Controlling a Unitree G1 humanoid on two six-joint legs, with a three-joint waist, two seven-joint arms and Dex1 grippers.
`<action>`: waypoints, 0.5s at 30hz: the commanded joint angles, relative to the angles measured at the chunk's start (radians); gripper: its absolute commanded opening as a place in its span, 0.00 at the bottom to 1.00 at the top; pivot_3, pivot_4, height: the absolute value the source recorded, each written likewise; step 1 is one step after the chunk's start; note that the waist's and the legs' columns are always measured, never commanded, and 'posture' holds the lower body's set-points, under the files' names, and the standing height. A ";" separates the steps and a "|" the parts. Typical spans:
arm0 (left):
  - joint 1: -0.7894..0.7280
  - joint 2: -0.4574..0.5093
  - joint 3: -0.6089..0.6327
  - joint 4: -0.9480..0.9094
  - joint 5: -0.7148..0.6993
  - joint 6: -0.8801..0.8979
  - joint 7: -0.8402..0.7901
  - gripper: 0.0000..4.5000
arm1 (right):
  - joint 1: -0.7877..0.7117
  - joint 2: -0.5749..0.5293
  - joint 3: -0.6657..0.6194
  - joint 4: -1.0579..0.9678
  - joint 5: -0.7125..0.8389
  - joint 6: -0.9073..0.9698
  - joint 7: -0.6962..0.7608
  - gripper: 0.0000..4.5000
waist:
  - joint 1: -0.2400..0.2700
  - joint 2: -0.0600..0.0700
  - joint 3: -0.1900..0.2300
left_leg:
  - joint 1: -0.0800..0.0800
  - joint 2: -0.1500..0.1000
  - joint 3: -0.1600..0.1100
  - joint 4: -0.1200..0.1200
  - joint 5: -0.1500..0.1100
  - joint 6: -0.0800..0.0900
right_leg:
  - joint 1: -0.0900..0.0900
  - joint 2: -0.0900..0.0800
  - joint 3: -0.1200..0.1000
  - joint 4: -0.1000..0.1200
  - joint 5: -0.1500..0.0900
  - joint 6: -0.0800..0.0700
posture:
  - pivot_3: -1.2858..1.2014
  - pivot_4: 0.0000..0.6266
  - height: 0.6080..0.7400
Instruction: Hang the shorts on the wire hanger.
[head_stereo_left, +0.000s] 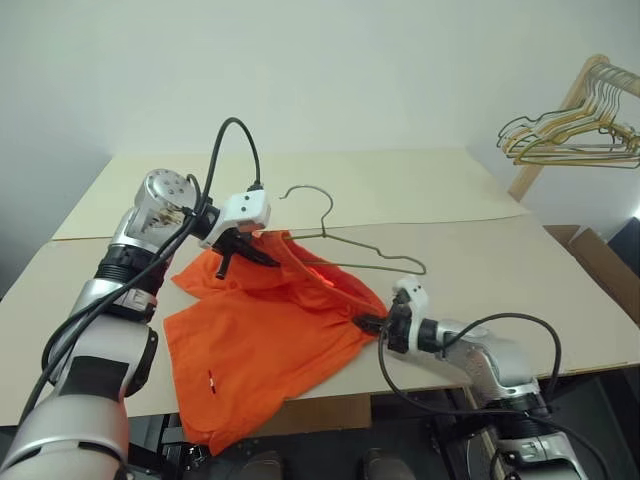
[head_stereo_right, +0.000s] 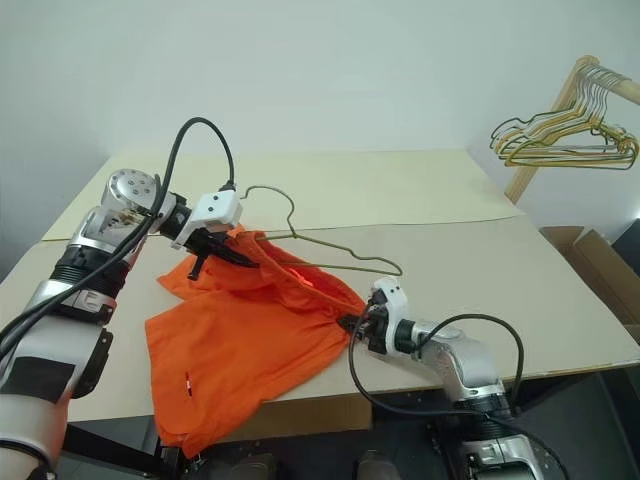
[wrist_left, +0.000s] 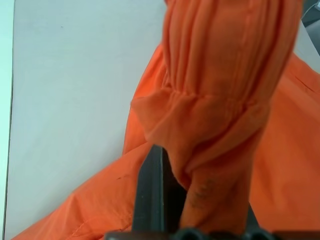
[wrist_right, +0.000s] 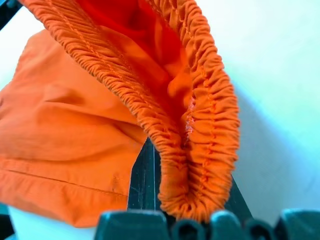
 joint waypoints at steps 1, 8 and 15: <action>-0.017 0.024 0.033 0.001 -0.005 0.002 0.000 0.00 | -0.001 -0.048 -0.035 -0.053 0.034 -0.004 0.046 0.01 | 0.000 0.000 0.000 | 0.000 0.000 0.000 0.000 0.000 0.000 | 0.000 0.000 0.000 0.000 0.000 0.000 | 0.53 0.00 1.00; 0.022 0.108 -0.004 0.000 -0.112 -0.045 -0.004 0.00 | -0.023 -0.232 -0.086 -0.079 0.122 0.024 0.221 0.01 | 0.000 0.000 0.000 | 0.000 0.000 0.000 0.000 0.000 0.000 | 0.000 0.000 0.000 0.000 0.000 0.000 | 0.53 0.00 1.00; 0.063 0.260 -0.132 -0.070 -0.306 -0.064 -0.004 0.00 | -0.061 -0.373 -0.077 0.003 0.097 -0.020 0.321 0.01 | 0.002 0.000 0.000 | 0.001 0.001 -0.001 0.000 0.000 0.000 | 0.000 0.000 0.000 0.000 0.000 0.000 | 0.53 0.00 1.00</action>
